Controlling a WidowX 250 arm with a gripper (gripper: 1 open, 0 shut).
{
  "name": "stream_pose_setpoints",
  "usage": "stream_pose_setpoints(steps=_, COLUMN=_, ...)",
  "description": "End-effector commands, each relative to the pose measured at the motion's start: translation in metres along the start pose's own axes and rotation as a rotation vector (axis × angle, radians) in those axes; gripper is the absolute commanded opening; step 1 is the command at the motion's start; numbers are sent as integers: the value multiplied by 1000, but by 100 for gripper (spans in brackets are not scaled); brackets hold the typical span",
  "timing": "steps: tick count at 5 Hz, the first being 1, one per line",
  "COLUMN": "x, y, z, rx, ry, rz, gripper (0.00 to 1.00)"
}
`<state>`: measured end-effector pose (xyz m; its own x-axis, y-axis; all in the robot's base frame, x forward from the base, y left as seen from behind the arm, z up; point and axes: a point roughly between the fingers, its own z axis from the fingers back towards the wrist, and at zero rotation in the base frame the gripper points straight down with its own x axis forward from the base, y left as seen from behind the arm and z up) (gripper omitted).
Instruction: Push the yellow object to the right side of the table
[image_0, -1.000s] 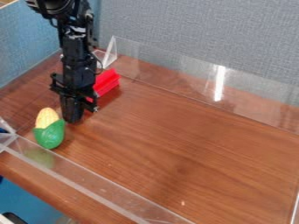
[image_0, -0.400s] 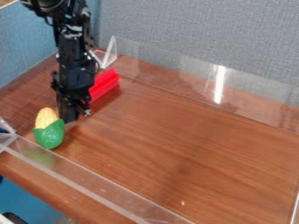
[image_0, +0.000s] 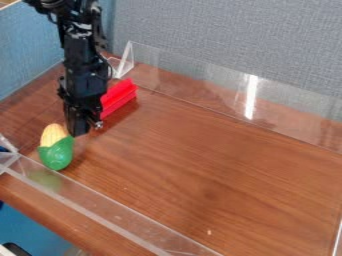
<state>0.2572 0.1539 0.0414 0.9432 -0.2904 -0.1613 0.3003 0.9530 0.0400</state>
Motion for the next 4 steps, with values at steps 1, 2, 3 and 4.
stream_pose_setpoints(steps=1, x=0, y=7, z=25, rx=66, ry=-71, rz=-113, gripper=0)
stream_pose_setpoints(steps=2, x=-2, y=11, z=27, rx=82, ry=-84, rz=-224, gripper=0)
stream_pose_setpoints(steps=3, x=-1, y=15, z=33, rx=88, ry=-90, rz=-238, gripper=0)
stream_pose_setpoints(steps=4, x=1, y=19, z=43, rx=98, ry=-100, rz=-257, gripper=0)
